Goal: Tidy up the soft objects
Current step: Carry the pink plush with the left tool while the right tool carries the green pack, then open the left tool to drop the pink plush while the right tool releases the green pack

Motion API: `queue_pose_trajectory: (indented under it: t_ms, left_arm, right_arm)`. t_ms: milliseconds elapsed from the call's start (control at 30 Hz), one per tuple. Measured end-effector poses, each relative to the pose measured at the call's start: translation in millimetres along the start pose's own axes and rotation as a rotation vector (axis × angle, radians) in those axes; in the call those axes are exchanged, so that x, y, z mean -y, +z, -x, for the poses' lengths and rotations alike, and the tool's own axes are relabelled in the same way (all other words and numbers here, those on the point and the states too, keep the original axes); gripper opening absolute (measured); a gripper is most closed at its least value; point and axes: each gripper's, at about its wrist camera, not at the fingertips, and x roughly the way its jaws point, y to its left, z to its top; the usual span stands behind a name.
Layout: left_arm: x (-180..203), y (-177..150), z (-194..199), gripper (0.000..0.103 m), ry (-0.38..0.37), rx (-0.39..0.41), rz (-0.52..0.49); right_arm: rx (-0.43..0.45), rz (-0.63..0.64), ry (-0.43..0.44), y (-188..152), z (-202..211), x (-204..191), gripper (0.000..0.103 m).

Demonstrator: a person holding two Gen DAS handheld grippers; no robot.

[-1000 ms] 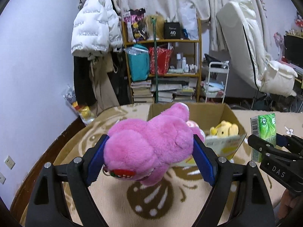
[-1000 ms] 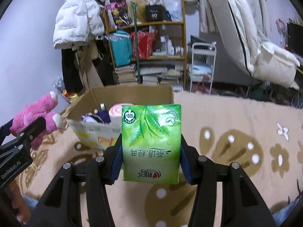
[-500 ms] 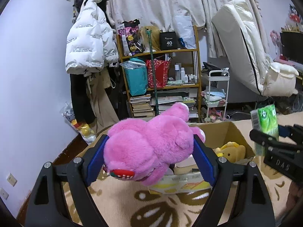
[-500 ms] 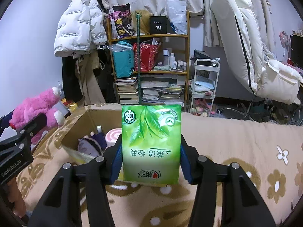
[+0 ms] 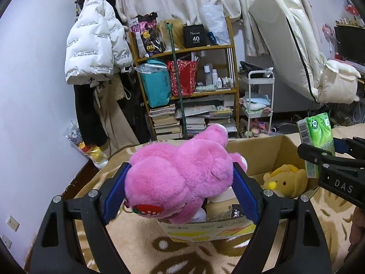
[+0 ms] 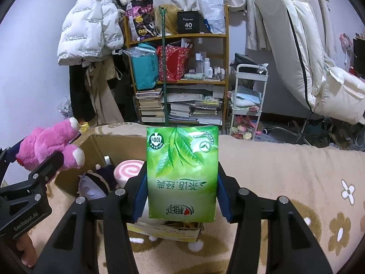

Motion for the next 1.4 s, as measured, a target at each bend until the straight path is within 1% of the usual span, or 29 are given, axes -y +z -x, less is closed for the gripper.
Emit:
queue_pose_trajectory:
  t_ms: [133,233,300,400,500,667,967,1100,1167,1200,1267,1400]
  left_arm:
    - [-0.3,-3.0,-14.3,0.084,-0.011,-0.033,0.019]
    - [0.5,-5.7,-20.5,0.085,-0.002,-0.04,0.011]
    - [1.2,-7.6,-22.3,0.085,-0.009,-0.047,0.009]
    - [0.9,-8.6,-24.6,0.087,-0.033,-0.062,0.02]
    - [2.3,-9.7,-23.5,0.088,-0.029,-0.059,0.012]
    - [4.5,-12.6,-23.0,0.088,-0.022,-0.065,0.003]
    - [-0.9,-11.9,-24.9,0.089,-0.032,-0.085,0.027]
    - [-1.4,-12.1,-25.0,0.09,-0.031,-0.085,0.019]
    - [-1.7,-12.5,-24.7,0.093,-0.028,-0.084,0.017]
    - [-1.8,-12.4,-24.4,0.097,-0.026,-0.082,0.018]
    - [-2.0,-13.1,-21.5,0.098,-0.016,-0.065,0.016]
    - [-3.2,-13.8,-18.0,0.098,0.0,-0.059,0.006]
  right_arm:
    - [-0.02,0.002,0.014,-2.6,-9.4,-0.3,0.055]
    - [-0.025,-0.005,0.012,-3.6,-13.1,0.5,0.055]
    - [-0.041,-0.018,0.002,-3.4,-14.8,1.9,0.056]
    - [-0.055,-0.045,0.02,-4.1,-16.7,5.6,0.056]
    - [-0.063,-0.071,0.049,-4.2,-17.9,9.8,0.056]
    - [-0.075,-0.082,0.052,-6.5,-19.3,10.5,0.056]
    - [-0.061,-0.056,0.071,-7.6,-16.2,7.4,0.056]
    - [-0.057,-0.048,0.077,-8.3,-14.8,6.4,0.056]
    - [-0.056,-0.051,0.077,-8.1,-14.7,6.0,0.056]
    - [-0.055,-0.052,0.077,-8.1,-14.7,6.1,0.056]
    - [-0.054,-0.055,0.083,-6.8,-14.2,5.7,0.056]
    - [-0.045,-0.058,0.099,-5.9,-11.5,4.8,0.056]
